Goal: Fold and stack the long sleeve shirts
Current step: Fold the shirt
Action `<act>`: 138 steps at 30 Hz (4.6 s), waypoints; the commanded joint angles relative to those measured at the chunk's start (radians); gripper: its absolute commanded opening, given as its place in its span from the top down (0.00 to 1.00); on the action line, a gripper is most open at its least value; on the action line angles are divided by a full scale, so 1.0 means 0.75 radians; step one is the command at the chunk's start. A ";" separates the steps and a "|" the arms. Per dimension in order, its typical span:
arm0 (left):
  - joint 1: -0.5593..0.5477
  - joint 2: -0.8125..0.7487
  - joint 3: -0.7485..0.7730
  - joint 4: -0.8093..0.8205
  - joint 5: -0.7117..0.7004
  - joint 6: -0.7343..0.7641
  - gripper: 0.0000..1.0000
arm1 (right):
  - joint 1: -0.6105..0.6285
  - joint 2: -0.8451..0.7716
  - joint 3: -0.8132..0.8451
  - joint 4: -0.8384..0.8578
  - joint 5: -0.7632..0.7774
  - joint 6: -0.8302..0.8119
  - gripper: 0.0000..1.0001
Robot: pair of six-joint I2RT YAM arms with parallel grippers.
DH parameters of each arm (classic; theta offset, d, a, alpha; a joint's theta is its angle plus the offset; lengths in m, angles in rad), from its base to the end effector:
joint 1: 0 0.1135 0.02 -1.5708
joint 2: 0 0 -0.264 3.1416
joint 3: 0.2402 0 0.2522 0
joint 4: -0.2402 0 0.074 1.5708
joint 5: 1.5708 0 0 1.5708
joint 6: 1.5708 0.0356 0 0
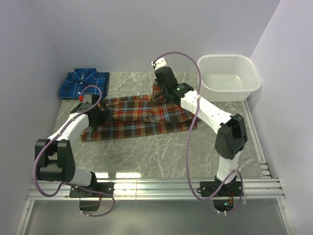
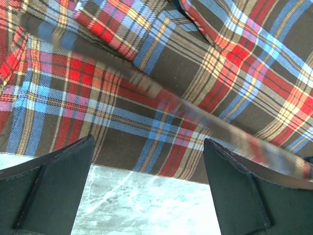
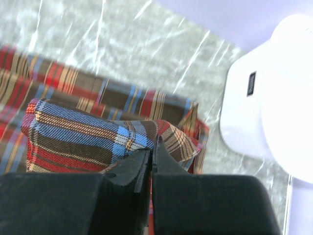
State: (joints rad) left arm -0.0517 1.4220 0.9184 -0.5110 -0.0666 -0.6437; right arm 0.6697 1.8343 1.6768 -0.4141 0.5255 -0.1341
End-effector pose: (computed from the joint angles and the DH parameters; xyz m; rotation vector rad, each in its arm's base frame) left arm 0.2819 -0.0122 0.2159 -0.7795 2.4715 -0.1709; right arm 0.3468 0.2518 0.3325 -0.5234 1.9987 -0.2350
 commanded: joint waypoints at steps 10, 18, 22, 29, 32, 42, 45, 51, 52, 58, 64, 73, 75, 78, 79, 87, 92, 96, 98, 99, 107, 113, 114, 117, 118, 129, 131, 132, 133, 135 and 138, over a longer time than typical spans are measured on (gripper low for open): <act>0.038 0.061 0.005 0.033 0.040 0.022 0.01 | -0.042 0.176 0.282 0.094 0.070 -0.034 1.00; 0.055 0.113 0.021 0.006 0.052 0.020 0.01 | -0.042 0.205 0.323 -0.018 0.042 0.009 1.00; 0.063 0.104 0.019 0.015 0.062 0.012 0.01 | -0.042 0.193 0.337 -0.206 -0.003 0.164 1.00; 0.065 0.094 0.009 0.037 0.109 0.014 0.01 | -0.042 0.160 0.317 -0.507 -0.370 0.653 0.99; 0.065 0.072 0.001 0.070 0.186 0.026 0.01 | -0.044 0.127 0.233 -0.458 -0.614 0.794 0.98; 0.065 -0.067 -0.083 0.274 0.505 0.061 0.01 | -0.067 0.103 0.086 -0.215 -1.168 1.054 0.94; 0.059 -0.086 -0.102 0.327 0.610 0.071 0.00 | -0.077 0.099 0.039 -0.178 -1.186 1.089 0.89; -0.049 -0.096 -0.102 0.395 0.651 0.038 0.01 | -0.132 0.015 -0.147 -0.088 -1.034 1.067 0.56; -0.070 -0.094 -0.104 0.421 0.631 0.026 0.01 | -0.146 -0.010 -0.160 -0.084 -1.020 1.040 0.53; -0.232 -0.037 -0.106 0.583 0.525 -0.087 0.01 | -0.185 -0.134 -0.237 -0.062 -0.985 0.922 0.46; -0.375 0.163 0.011 0.720 0.461 -0.099 0.01 | -0.228 -0.212 -0.344 -0.049 -0.977 0.854 0.46; -0.494 0.333 0.111 0.778 0.510 -0.054 0.06 | -0.277 -0.284 -0.440 -0.014 -0.987 0.811 0.46; -0.494 0.350 0.168 0.755 0.494 -0.060 0.08 | -0.279 -0.333 -0.489 -0.012 -0.965 0.782 0.46; -0.496 0.407 0.274 0.686 0.467 -0.052 0.08 | -0.279 -0.427 -0.589 0.051 -0.944 0.745 0.47; -0.498 0.446 0.299 0.657 0.459 -0.046 0.09 | -0.277 -0.447 -0.616 0.069 -0.946 0.739 0.47; -0.498 0.591 0.428 0.614 0.496 0.050 0.09 | -0.277 -0.619 -0.824 0.174 -0.989 0.641 0.47; -0.498 0.583 0.481 0.561 0.488 0.063 0.09 | -0.273 -0.627 -0.871 0.204 -1.022 0.614 0.48; -0.498 0.422 0.412 0.493 0.331 0.167 0.07 | -0.273 -0.689 -0.918 0.225 -1.030 0.604 0.48; -0.498 0.307 0.373 0.489 0.304 0.275 0.06 | -0.271 -0.740 -0.955 0.237 -1.028 0.576 0.48; -0.502 0.268 0.330 0.487 0.304 0.318 0.05 | -0.273 -0.760 -0.970 0.241 -1.022 0.563 0.47; -0.814 0.111 0.220 0.385 -0.068 0.790 0.03 | -0.273 -0.977 -1.086 0.245 -0.962 0.541 0.30; -0.984 0.121 0.168 0.471 -0.281 0.907 0.02 | -0.273 -1.075 -1.080 0.196 -0.899 0.516 0.27; -0.997 0.125 0.156 0.495 -0.285 0.922 0.02 | -0.275 -1.088 -1.082 0.196 -0.887 0.510 0.27; -1.031 0.149 0.121 0.532 -0.318 0.977 0.02 | -0.275 -1.131 -1.096 0.206 -0.864 0.500 0.27; -1.036 0.168 0.115 0.556 -0.312 0.987 0.02 | -0.275 -1.137 -1.103 0.206 -0.862 0.498 0.27; -1.054 0.364 0.164 0.593 -0.382 1.079 0.15 | -0.275 -1.122 -1.117 0.196 -0.838 0.500 0.28; -1.052 0.382 0.178 0.593 -0.388 1.077 0.22 | -0.275 -1.116 -1.117 0.190 -0.834 0.502 0.28; -1.052 0.397 0.181 0.599 -0.388 1.079 0.25 | -0.275 -1.116 -1.115 0.192 -0.834 0.500 0.28; -1.054 0.399 0.185 0.604 -0.394 1.077 0.29 | -0.275 -1.110 -1.113 0.188 -0.832 0.498 0.28; -1.054 0.397 0.185 0.638 -0.408 1.075 0.34 | -0.273 -1.108 -1.111 0.184 -0.834 0.498 0.29; -1.054 0.409 0.197 0.657 -0.427 1.079 0.35 | -0.275 -1.100 -1.111 0.182 -0.838 0.500 0.29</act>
State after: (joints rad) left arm -0.8356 1.7279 1.0180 -0.0875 -0.3580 0.1513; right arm 0.4648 1.0080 0.8444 -0.2848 -0.1162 0.2550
